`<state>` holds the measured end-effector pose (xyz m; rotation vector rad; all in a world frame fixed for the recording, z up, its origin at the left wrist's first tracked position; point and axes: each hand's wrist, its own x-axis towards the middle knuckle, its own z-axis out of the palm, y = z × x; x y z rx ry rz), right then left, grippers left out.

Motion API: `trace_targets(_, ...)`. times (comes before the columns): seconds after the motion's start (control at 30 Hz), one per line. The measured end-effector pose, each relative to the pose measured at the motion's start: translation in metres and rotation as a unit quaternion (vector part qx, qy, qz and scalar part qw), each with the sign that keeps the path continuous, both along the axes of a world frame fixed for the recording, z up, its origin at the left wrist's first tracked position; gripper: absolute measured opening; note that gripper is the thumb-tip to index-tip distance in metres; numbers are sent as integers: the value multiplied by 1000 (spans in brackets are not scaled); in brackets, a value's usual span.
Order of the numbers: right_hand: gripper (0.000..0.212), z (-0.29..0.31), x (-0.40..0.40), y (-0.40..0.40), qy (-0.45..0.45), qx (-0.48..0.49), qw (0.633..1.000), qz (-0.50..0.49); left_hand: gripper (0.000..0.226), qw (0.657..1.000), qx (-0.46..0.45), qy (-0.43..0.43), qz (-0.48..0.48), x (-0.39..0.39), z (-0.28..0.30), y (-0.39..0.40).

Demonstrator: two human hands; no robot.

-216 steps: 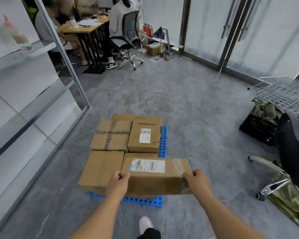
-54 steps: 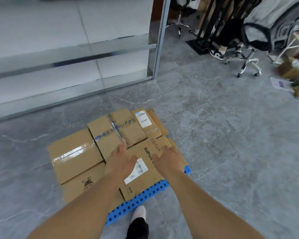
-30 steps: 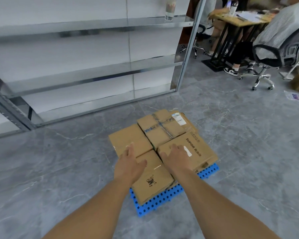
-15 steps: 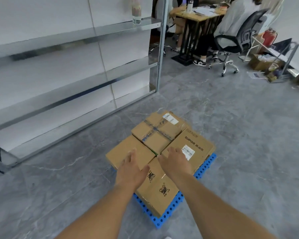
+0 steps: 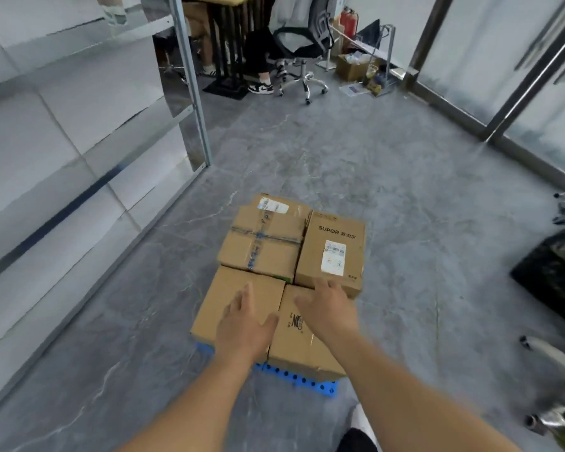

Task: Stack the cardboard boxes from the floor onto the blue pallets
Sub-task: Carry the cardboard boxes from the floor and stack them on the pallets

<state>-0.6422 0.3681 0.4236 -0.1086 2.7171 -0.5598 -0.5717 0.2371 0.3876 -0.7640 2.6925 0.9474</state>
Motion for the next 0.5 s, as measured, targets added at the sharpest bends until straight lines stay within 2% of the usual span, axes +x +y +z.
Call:
trace_targets(0.17,54,-10,47,-26,-25,8,998,-62,82,998,39,-30,-33,40,-14,-37)
trace_targets(0.3,50,-19,67,-27,-34,6,996,-86,83,998,33,-39,-43,56,-21,-52)
trace_targets(0.5,55,-60,98,-17,-58,3,991,-119,81,998,35,-33,-35,83,-50,-75)
